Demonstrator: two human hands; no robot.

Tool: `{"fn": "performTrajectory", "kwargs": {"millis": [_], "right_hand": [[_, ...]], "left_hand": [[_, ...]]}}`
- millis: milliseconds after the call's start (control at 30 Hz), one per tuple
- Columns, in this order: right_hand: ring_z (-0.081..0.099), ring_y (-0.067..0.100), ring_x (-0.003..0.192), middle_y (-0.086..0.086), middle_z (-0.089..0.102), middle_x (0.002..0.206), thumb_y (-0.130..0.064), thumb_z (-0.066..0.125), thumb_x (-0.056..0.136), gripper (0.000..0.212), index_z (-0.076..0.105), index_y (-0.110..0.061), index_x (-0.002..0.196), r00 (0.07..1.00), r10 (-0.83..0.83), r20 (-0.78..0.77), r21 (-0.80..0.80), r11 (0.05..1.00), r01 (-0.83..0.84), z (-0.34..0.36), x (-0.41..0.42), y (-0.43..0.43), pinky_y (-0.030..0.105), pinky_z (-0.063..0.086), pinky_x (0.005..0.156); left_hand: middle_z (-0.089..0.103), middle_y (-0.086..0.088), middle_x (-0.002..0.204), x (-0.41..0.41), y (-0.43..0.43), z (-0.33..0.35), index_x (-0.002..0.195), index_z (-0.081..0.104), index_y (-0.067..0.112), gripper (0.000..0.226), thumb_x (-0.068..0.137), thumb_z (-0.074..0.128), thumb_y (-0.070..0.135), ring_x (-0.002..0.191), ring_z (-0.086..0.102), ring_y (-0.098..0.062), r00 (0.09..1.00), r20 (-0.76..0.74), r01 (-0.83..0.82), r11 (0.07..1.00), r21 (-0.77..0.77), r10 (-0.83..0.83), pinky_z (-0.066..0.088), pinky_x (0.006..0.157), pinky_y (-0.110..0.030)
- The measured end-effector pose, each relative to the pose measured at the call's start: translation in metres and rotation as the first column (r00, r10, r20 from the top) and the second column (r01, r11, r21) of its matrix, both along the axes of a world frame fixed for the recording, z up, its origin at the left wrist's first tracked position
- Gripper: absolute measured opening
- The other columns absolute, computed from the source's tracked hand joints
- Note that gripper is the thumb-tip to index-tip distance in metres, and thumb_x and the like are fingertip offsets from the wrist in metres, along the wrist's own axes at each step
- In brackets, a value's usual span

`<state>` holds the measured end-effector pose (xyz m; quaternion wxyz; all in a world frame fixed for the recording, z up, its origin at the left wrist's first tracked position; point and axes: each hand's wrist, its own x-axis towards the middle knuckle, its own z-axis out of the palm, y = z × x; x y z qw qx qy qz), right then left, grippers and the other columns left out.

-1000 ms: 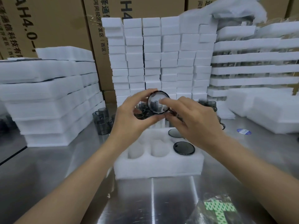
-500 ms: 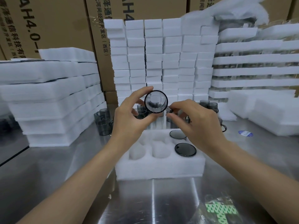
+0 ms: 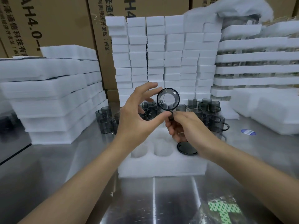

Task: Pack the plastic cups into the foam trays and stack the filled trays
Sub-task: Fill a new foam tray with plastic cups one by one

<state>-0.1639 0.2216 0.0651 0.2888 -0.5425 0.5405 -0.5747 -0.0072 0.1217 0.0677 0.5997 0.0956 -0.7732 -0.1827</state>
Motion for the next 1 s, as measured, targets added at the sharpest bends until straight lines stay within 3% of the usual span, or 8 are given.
{"fn": "performTrajectory", "kwargs": {"millis": [233,400,567,667,800,867,967,1000], "right_hand": [[0.05,0.018,0.053,0.006,0.061,0.07,-0.032,0.044,0.113,0.039,0.066,-0.012,0.088,0.998,0.009,0.055,-0.012,1.0,-0.008,0.001,-0.001,0.0,0.025,0.032,0.048],[0.064,0.02,0.063,0.003,0.07,0.084,-0.035,0.06,0.107,0.017,0.067,-0.019,0.106,0.994,0.014,0.107,-0.148,0.989,0.002,0.0,-0.004,-0.001,0.028,0.041,0.049],[0.069,0.02,0.072,-0.001,0.069,0.092,-0.023,0.072,0.1,0.017,0.062,-0.029,0.112,0.989,-0.134,-0.07,-0.38,0.92,0.097,-0.006,-0.007,-0.001,0.033,0.054,0.05],[0.068,0.022,0.081,-0.006,0.067,0.101,-0.026,0.074,0.098,0.023,0.063,-0.033,0.118,0.963,-0.195,-0.184,-0.446,0.89,0.095,-0.007,-0.008,0.0,0.044,0.061,0.059],[0.063,0.018,0.099,-0.014,0.059,0.121,-0.03,0.075,0.095,0.046,0.057,-0.035,0.136,0.893,-0.307,-0.328,-0.51,0.853,0.106,-0.009,-0.012,0.0,0.029,0.056,0.066],[0.06,0.017,0.107,-0.013,0.054,0.128,-0.023,0.078,0.093,0.057,0.053,-0.032,0.144,0.844,-0.362,-0.396,-0.519,0.846,0.119,-0.01,-0.016,-0.002,0.031,0.056,0.075],[0.059,0.015,0.11,-0.012,0.053,0.13,-0.023,0.082,0.091,0.062,0.054,-0.03,0.145,0.819,-0.385,-0.426,-0.512,0.849,0.133,-0.009,-0.02,-0.004,0.032,0.055,0.084],[0.059,0.014,0.111,-0.013,0.053,0.13,-0.025,0.082,0.09,0.06,0.055,-0.03,0.144,0.824,-0.383,-0.419,-0.514,0.848,0.133,-0.008,-0.021,-0.004,0.029,0.054,0.085]], "left_hand": [[0.069,0.01,0.126,-0.001,-0.001,-0.002,0.136,0.058,0.028,0.068,0.079,0.095,0.035,0.1,0.067,-0.017,0.993,-0.056,-0.108,0.985,-0.135,0.102,0.044,0.075,-0.02],[0.058,0.013,0.123,-0.001,-0.011,-0.003,0.146,0.055,0.031,0.073,0.083,0.092,0.034,0.108,0.066,-0.019,0.991,-0.042,-0.134,0.983,-0.126,0.13,0.047,0.068,-0.017],[0.053,0.015,0.122,-0.002,-0.017,-0.007,0.155,0.05,0.036,0.08,0.085,0.09,0.035,0.115,0.064,-0.014,0.987,0.048,-0.147,0.983,-0.109,0.153,0.05,0.07,-0.016],[0.056,0.02,0.119,-0.002,-0.018,-0.009,0.154,0.051,0.039,0.079,0.084,0.087,0.044,0.118,0.063,-0.013,0.987,0.06,-0.146,0.989,-0.033,0.148,0.05,0.07,-0.015],[0.068,0.021,0.118,-0.002,-0.018,-0.007,0.149,0.054,0.045,0.077,0.08,0.088,0.05,0.119,0.064,-0.008,0.997,0.053,-0.068,0.988,0.136,0.062,0.053,0.073,-0.018],[0.073,0.018,0.116,-0.002,-0.016,-0.007,0.146,0.056,0.045,0.075,0.08,0.091,0.046,0.117,0.068,-0.01,0.997,0.066,0.019,0.972,0.235,-0.035,0.056,0.074,-0.024],[0.079,0.005,0.115,-0.003,-0.012,-0.005,0.141,0.062,0.033,0.065,0.082,0.089,0.042,0.108,0.075,-0.018,0.976,0.07,0.167,0.916,0.366,-0.206,0.062,0.08,-0.047],[0.08,0.003,0.114,-0.003,-0.011,-0.005,0.138,0.064,0.029,0.061,0.083,0.086,0.043,0.104,0.076,-0.017,0.962,0.068,0.217,0.89,0.4,-0.265,0.061,0.081,-0.045]]}}
